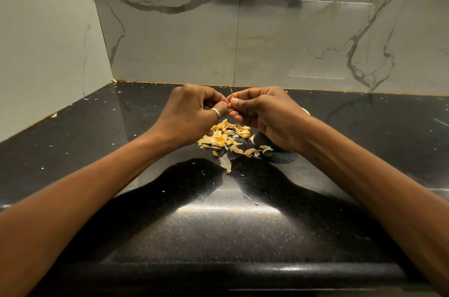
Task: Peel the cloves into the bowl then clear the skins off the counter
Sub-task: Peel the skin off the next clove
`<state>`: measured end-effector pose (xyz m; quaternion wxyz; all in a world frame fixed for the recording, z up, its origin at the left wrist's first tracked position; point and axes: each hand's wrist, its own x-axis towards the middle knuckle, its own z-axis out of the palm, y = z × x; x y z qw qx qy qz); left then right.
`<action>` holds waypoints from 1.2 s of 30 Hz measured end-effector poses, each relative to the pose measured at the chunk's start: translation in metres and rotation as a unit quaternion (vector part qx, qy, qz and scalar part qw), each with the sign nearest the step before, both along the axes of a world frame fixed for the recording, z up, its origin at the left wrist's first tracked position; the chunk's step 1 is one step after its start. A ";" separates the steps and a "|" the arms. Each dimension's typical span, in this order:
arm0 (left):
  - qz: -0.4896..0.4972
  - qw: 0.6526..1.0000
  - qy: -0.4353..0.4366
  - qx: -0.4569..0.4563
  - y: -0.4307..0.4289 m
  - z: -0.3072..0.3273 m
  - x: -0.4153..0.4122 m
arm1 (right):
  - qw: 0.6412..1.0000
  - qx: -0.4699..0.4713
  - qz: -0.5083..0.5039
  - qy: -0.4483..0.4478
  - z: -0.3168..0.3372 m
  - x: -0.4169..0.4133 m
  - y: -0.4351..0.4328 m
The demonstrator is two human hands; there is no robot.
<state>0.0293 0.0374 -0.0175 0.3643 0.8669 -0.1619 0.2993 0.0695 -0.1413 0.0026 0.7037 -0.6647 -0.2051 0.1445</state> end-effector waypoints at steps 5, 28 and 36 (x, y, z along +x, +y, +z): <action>0.000 1.000 0.012 -0.018 0.000 -0.002 0.000 | 1.000 0.012 0.006 0.023 -0.001 -0.001 0.002; 0.035 0.999 0.001 -0.019 0.002 0.004 0.000 | 0.999 -0.054 0.003 -0.003 0.005 -0.004 0.004; 0.083 0.996 -0.009 -0.033 0.006 0.004 0.003 | 0.995 -0.096 -0.010 -0.028 0.005 -0.002 0.001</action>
